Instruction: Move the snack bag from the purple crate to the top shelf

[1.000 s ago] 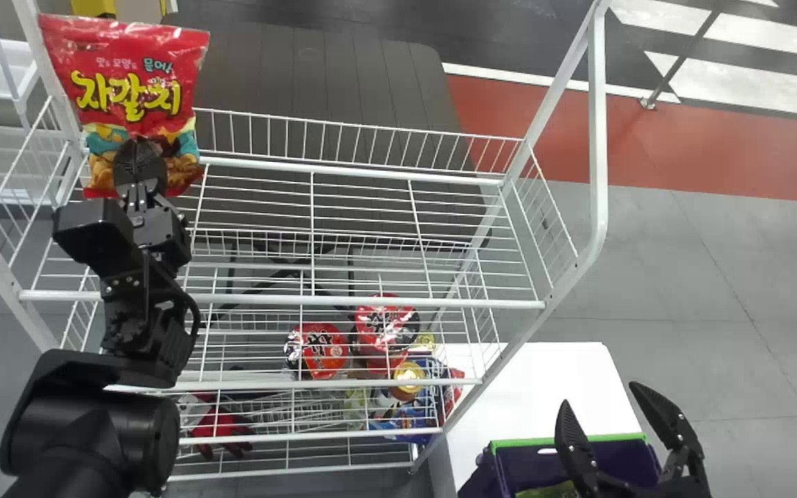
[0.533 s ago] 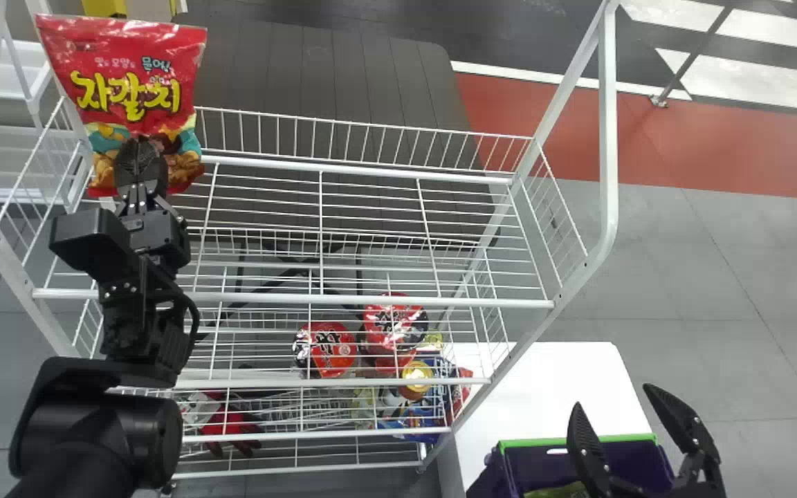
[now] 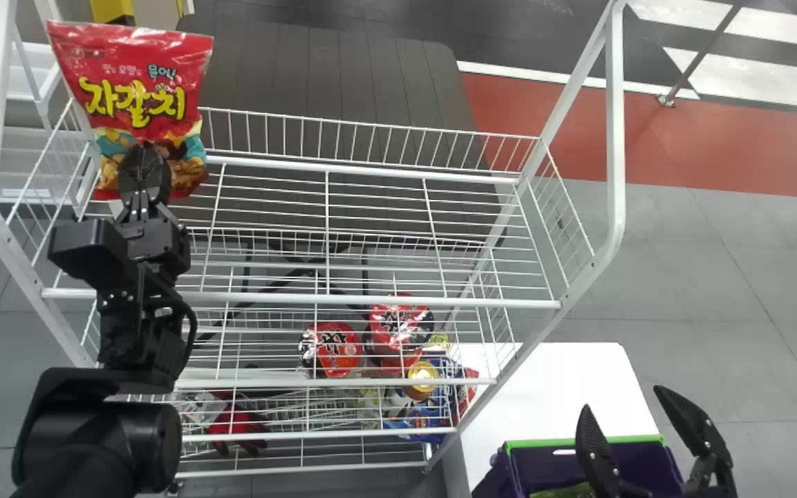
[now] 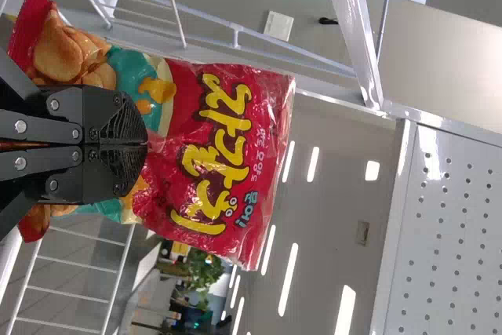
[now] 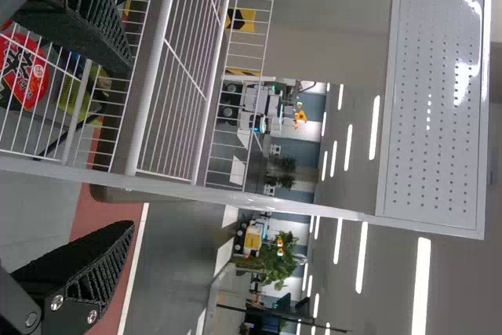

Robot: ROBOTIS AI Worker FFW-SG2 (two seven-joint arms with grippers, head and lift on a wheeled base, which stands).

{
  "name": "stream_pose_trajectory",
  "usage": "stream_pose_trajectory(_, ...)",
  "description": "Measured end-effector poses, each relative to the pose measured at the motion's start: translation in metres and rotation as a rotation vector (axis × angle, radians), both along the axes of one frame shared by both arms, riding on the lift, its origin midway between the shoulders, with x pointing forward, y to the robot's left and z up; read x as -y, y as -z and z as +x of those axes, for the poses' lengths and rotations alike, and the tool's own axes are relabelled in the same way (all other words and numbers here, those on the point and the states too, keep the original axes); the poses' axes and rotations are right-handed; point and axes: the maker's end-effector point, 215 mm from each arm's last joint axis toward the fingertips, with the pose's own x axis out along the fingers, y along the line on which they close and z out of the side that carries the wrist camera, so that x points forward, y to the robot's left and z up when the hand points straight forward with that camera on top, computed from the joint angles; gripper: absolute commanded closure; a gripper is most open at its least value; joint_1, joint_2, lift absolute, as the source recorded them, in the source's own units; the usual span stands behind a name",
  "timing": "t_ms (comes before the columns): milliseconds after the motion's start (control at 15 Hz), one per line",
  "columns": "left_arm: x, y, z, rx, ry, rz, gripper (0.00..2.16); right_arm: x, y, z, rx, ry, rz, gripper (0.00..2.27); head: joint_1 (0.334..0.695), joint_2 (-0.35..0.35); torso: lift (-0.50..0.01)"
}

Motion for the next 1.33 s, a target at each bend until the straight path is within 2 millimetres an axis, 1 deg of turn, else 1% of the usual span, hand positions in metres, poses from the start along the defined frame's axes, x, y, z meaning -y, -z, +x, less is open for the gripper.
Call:
stream_pose_trajectory(467, -0.003, 0.007, -0.001, -0.005, 0.01, 0.006, 1.58, 0.002, -0.007, -0.009, 0.021, -0.005, -0.013, 0.12, 0.695, -0.223, 0.0)
stream_pose_trajectory(533, -0.003, 0.009, -0.002, -0.007, 0.01, 0.008, 1.44, 0.002, -0.008, -0.01, 0.023, -0.006, -0.014, 0.12, 0.695, -0.223, 0.0)
stream_pose_trajectory(667, -0.003, 0.011, -0.003, -0.009, 0.016, 0.011, 0.46, 0.002, -0.008, -0.012, 0.025, -0.005, -0.014, 0.12, 0.695, -0.224, 0.0)
stream_pose_trajectory(733, -0.001, 0.011, -0.003, -0.009, 0.026, 0.013, 0.27, 0.002, -0.008, -0.012, 0.025, -0.007, -0.014, 0.12, 0.695, -0.225, 0.0)
stream_pose_trajectory(800, 0.0, 0.012, -0.003, -0.009, 0.031, 0.013, 0.19, 0.002, -0.008, -0.012, 0.025, -0.008, -0.014, 0.12, 0.695, -0.227, 0.0)
stream_pose_trajectory(1333, -0.011, 0.01, 0.002, -0.006, 0.017, 0.012, 0.19, -0.001, -0.009, -0.007, 0.03, -0.011, -0.009, 0.11, 0.695, -0.21, 0.0)
